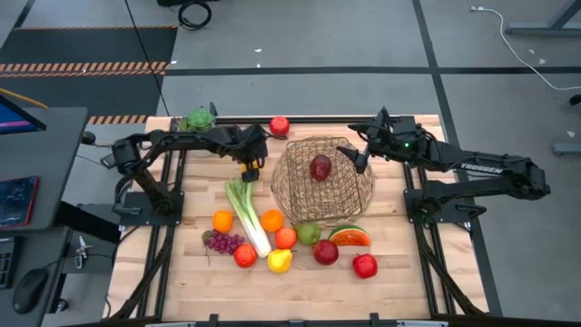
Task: Build produce basket
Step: Put the yellow bell pepper into the brown wire basket
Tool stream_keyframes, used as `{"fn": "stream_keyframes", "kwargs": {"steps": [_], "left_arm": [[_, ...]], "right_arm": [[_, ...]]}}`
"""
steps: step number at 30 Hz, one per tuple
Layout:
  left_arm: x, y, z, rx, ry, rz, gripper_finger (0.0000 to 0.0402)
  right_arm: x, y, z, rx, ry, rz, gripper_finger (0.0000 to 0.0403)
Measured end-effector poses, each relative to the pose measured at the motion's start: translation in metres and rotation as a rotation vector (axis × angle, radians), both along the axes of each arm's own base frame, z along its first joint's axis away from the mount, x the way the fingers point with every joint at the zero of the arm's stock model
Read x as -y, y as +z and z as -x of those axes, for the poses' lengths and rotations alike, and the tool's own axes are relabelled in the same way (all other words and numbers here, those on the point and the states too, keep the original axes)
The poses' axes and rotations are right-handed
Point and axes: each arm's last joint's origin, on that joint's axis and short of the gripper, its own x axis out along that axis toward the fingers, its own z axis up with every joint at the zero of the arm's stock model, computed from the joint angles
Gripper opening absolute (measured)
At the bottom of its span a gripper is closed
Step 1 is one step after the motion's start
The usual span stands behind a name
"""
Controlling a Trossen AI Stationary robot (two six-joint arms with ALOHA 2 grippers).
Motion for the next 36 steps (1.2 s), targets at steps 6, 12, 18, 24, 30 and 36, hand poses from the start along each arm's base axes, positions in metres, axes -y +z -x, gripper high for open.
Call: {"fn": "stream_keyframes", "kwargs": {"steps": [6,12,18,24,30,36], "left_arm": [[-0.001,-0.011,0.0,-0.065,0.016,-0.004,0.04],[-0.002,-0.012,0.001,-0.095,0.036,-0.051,0.04],[0.0,-0.003,-0.002,-0.117,0.022,-0.046,0.04],[-0.004,0.021,-0.011,-0.121,-0.034,-0.067,0.04],[-0.003,0.035,-0.01,-0.229,-0.227,-0.081,0.04],[0.001,0.039,-0.006,-0.339,-0.414,-0.108,0.04]], "right_arm": [[0.001,-0.003,-0.003,-0.016,0.0,-0.005,0.04],[0.001,-0.003,-0.004,-0.012,-0.001,-0.008,0.04],[0.001,-0.003,-0.004,-0.01,-0.002,-0.01,0.04],[0.001,-0.003,-0.004,-0.007,-0.002,-0.009,0.04],[0.001,-0.003,-0.004,-0.002,-0.005,-0.02,0.04],[0.001,-0.003,-0.004,-0.004,-0.005,-0.021,0.04]]}}
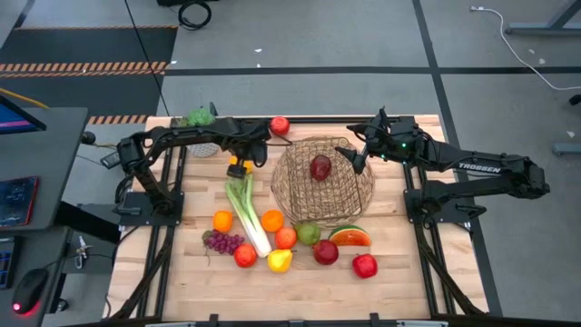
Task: Build produce basket
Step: Put the yellow bell pepper into the brown wire basket
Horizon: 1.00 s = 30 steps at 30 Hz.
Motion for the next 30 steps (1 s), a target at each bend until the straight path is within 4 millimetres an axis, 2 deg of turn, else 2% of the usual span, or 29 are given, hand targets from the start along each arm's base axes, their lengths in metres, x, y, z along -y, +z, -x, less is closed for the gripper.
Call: {"fn": "stream_keyframes", "kwargs": {"steps": [14,18,24,30], "left_arm": [[0.02,0.0,0.005,-0.246,-0.31,-0.062,0.04],[0.02,-0.005,0.005,-0.237,-0.33,-0.062,0.04],[0.02,-0.022,0.012,-0.274,-0.437,-0.03,0.04],[0.02,-0.034,0.007,-0.189,-0.429,-0.08,0.04]], "right_arm": [[0.001,-0.004,-0.003,-0.024,0.0,-0.003,0.04],[0.002,-0.004,-0.004,-0.025,0.0,0.004,0.04],[0.002,-0.004,-0.004,-0.025,0.0,0.005,0.04],[0.002,-0.004,-0.004,-0.026,0.001,0.008,0.04]]}}
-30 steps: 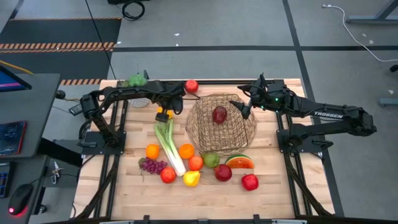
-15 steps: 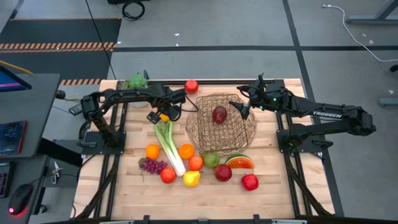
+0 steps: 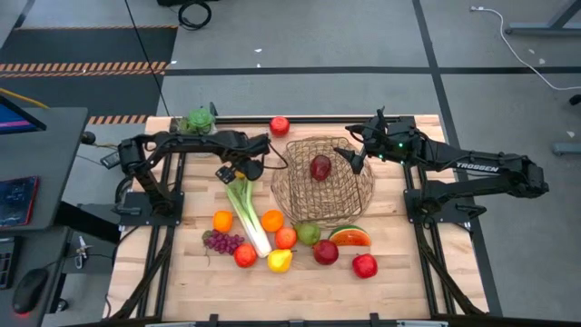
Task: Build produce basket
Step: Put the yellow bell pepper into the brown wire basket
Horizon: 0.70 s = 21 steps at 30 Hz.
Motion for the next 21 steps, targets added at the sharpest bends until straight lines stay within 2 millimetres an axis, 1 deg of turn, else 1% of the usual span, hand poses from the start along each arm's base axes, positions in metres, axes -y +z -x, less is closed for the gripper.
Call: {"fn": "stream_keyframes", "kwargs": {"steps": [5,12,15,18,21], "left_arm": [[-0.002,-0.006,-0.001,0.051,0.042,-0.016,0.04],[0.001,-0.015,0.005,0.021,0.041,-0.003,0.04],[0.001,-0.016,0.005,0.026,0.042,-0.005,0.0399],[0.001,-0.015,0.005,0.035,0.045,-0.008,0.0388],[0.001,-0.015,0.004,0.039,0.046,-0.009,0.0368]], "right_arm": [[0.0,0.0,0.0,0.0,0.0,0.0,0.04],[0.0,0.0,0.0,0.001,0.0,0.0,0.04],[0.0,0.0,0.0,0.003,0.0,0.001,0.04],[0.0,0.0,0.0,0.004,0.0,0.001,0.04],[0.0,0.0,0.0,0.004,0.0,0.001,0.04]]}}
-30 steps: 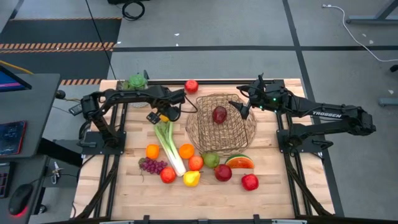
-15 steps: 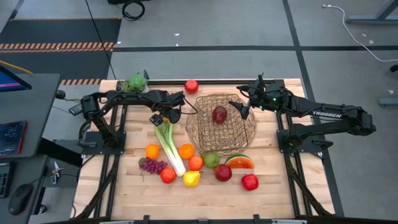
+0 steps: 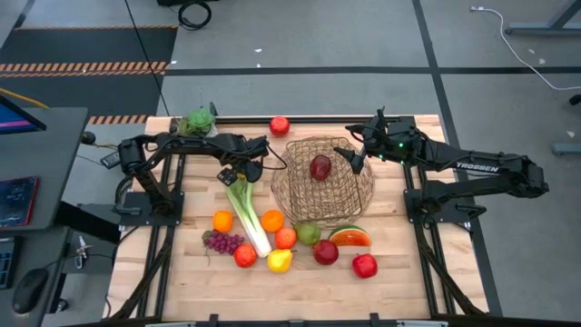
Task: Build produce basket
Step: Put the yellow bell pepper into the brown wire basket
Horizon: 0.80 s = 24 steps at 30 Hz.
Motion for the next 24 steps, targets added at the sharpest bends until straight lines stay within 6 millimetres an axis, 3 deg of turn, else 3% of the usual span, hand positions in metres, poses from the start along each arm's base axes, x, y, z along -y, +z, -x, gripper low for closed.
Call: {"fn": "stream_keyframes", "kwargs": {"steps": [8,15,19,24], "left_arm": [[0.001,0.0,-0.001,-0.003,0.021,-0.03,0.0317],[0.005,0.01,-0.007,-0.032,0.103,-0.289,0.0313],[0.013,0.023,-0.016,0.01,0.17,-0.419,0.0314],[0.031,0.056,-0.036,0.166,0.272,-0.417,0.0315]], "right_arm": [[0.0,0.0,0.0,0.0,0.0,0.0,0.04],[0.0,0.0,0.0,0.0,0.0,0.0,0.04],[0.0,0.0,0.0,0.0,0.0,0.0,0.04],[0.0,0.0,0.0,-0.002,0.001,0.004,0.04]]}}
